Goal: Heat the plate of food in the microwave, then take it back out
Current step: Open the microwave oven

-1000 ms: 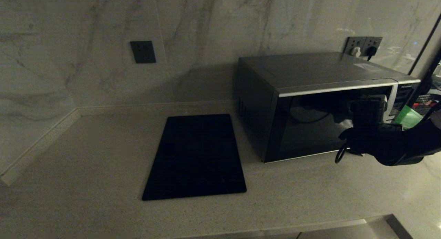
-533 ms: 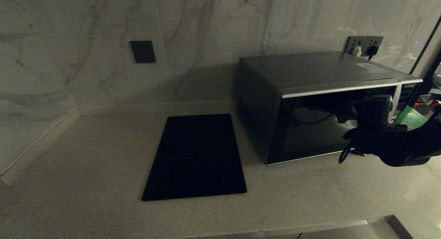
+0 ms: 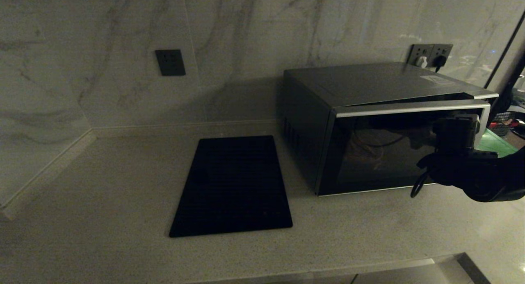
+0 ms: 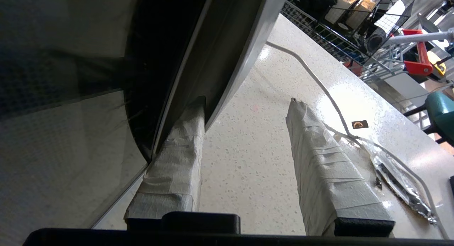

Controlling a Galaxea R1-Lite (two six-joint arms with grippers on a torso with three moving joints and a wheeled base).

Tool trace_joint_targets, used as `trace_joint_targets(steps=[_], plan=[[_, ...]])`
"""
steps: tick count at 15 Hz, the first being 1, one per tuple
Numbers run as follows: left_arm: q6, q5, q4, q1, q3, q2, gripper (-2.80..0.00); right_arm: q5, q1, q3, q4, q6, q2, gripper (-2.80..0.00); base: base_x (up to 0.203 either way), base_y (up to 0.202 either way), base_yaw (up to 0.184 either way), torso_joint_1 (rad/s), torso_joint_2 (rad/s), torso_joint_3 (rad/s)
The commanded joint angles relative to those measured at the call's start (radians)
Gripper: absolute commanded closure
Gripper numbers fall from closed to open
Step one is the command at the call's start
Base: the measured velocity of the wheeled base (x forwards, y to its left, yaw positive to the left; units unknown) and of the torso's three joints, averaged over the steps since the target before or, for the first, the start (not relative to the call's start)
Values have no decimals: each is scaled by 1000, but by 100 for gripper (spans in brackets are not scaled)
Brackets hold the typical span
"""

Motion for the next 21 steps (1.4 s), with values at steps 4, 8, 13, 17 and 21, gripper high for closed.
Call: trace_joint_targets(steps=[4, 8, 13, 17, 21], plan=[[0, 0, 0, 0, 0, 2, 0, 10, 54, -3, -7, 0, -19, 0, 0, 0, 0, 0, 0, 0], [-2, 0, 0, 0, 0, 2, 0, 3, 110, -3, -9, 0, -38, 0, 0, 0, 0, 0, 0, 0], [-2, 0, 0, 0, 0, 2, 0, 1, 159, -11, -6, -20, -180, 0, 0, 0, 0, 0, 0, 0], [-2, 0, 0, 0, 0, 2, 0, 56, 168, -64, 0, -84, -367, 0, 0, 0, 0, 0, 0, 0], [0, 0, 0, 0, 0, 2, 0, 194, 101, -376, 204, -105, -401, 0, 0, 0, 0, 0, 0, 0]])
